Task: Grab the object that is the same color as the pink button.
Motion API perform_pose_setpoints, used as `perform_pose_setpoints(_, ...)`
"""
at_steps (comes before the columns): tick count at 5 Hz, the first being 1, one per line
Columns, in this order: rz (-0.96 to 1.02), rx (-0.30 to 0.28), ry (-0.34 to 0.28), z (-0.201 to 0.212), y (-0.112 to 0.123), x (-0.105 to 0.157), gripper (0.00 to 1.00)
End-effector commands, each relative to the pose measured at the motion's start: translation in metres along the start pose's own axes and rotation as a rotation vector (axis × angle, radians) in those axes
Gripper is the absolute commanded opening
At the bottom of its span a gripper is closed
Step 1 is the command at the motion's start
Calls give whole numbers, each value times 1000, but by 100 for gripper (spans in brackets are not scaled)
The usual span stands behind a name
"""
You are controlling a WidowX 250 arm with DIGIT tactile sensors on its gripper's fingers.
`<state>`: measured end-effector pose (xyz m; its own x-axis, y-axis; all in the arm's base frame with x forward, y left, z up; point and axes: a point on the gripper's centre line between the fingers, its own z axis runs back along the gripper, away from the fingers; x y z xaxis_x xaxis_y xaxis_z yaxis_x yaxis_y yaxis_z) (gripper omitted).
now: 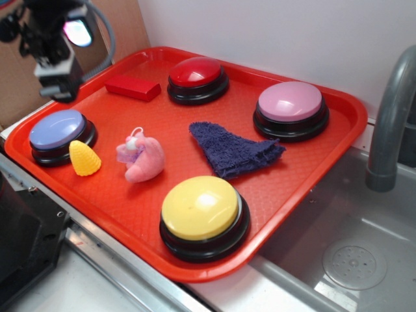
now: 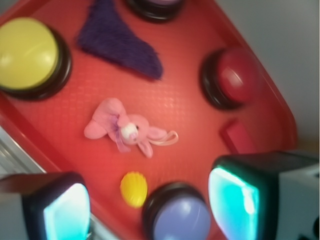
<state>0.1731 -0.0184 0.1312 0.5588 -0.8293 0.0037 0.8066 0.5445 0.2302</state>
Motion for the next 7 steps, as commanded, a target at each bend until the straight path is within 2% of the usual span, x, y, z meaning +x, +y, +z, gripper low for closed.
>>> perform_pose_setpoints(1, -340, -86, -25, -61, -9, 19, 100)
perform_pose_setpoints(2, -356, -133, -7, -84, -14, 18, 100)
perform_pose_setpoints(3, -368, -157, 25, -97, -18, 19, 100)
perform_pose_setpoints(4, -367, -204, 74, -109, -22, 11, 100)
perform_pose_setpoints(5, -340, -229, 68, -114, -22, 12, 0)
perform_pose_setpoints(6, -316, -231, 87, -115, -23, 12, 0)
perform_pose_setpoints(7, -63, -184, 120, -91, -9, 8, 0)
